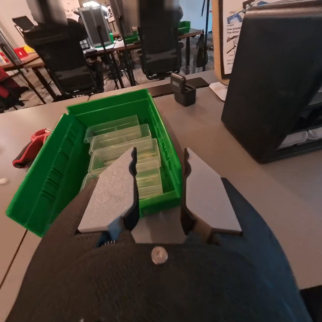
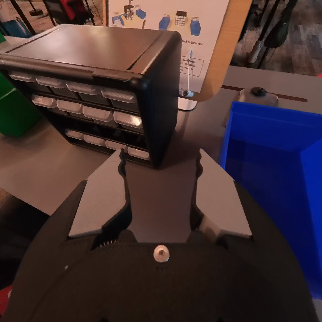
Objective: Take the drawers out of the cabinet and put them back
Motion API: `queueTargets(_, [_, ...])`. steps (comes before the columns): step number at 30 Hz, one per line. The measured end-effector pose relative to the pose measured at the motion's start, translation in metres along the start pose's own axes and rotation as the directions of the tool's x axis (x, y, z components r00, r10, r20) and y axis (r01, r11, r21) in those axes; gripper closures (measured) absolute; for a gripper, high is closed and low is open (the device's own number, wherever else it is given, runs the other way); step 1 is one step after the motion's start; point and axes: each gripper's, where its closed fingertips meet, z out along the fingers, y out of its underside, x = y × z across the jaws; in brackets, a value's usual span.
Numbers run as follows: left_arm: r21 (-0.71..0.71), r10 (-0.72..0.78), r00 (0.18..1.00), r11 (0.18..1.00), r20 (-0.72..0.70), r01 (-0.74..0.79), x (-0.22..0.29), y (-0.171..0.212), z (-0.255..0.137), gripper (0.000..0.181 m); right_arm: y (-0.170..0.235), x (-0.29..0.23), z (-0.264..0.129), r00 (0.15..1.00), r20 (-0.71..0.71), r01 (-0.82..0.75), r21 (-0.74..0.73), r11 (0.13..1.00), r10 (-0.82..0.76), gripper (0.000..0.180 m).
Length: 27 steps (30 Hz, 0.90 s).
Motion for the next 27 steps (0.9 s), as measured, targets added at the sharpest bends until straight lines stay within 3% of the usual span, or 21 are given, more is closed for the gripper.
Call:
queueTargets(3, [0.005,-0.026,1.0,1.0,-0.001,0.026,0.0,0.0,0.002,0.135,0.002,-0.004,0.009,1.0,0.015,0.002,-0.008,1.0,-0.002,0.1])
queueTargets(7, [0.008,-0.014,1.0,1.0,-0.017,0.014,0.005,0.0,0.003,0.13,0.007,0.0,0.018,1.0,0.006,-0.025,-0.028,0.999,0.025,0.096])
queueTargets(18, [0.027,-0.016,0.993,1.0,0.116,0.013,-0.018,-0.003,0.004,0.133,0.001,0.015,0.019,0.995,-0.076,-0.068,0.024,0.997,0.07,0.096])
queueTargets(27, [0.053,-0.071,0.969,0.997,0.237,0.061,-0.069,-0.002,-0.006,0.129,0.0,0.015,0.019,0.995,-0.078,-0.058,0.025,0.998,0.06,0.099])
